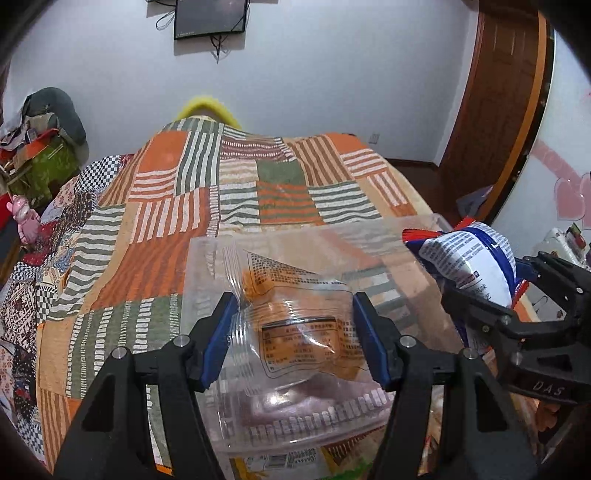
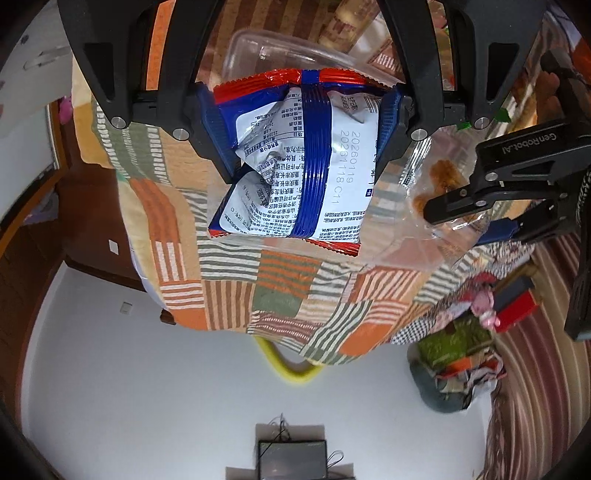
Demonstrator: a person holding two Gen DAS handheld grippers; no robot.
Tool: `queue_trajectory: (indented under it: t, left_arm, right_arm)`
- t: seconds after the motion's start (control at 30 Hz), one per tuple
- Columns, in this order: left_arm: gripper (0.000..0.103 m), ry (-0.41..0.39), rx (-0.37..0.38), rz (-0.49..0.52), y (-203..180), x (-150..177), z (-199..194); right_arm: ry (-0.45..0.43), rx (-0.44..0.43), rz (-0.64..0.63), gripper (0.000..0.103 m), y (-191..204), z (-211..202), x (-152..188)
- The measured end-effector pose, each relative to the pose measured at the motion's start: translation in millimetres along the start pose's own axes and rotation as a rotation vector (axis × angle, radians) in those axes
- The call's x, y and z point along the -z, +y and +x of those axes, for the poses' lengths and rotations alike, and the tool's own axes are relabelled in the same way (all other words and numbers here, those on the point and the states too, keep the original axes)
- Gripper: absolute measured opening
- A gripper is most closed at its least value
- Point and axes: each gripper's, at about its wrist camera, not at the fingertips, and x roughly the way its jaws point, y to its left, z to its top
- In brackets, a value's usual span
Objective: Organize snacks
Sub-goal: 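Carry both bags over the clear box and open both grippers to drop them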
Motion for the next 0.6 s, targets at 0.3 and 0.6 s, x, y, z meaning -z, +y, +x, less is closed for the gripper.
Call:
queue_trajectory:
  t: [0.3,0.6]
  left_arm:
    - [0.063,-0.005,0.002,0.003,2,1,-5]
    - [0.065,-0.033,0.014,0.001,12,7,-49]
  right_arm:
    - [0.045,-0.012,-0.002,0.066,-4,8,-1]
    - [-0.027,-0.004,0.020,0.077,-6,-28,-1]
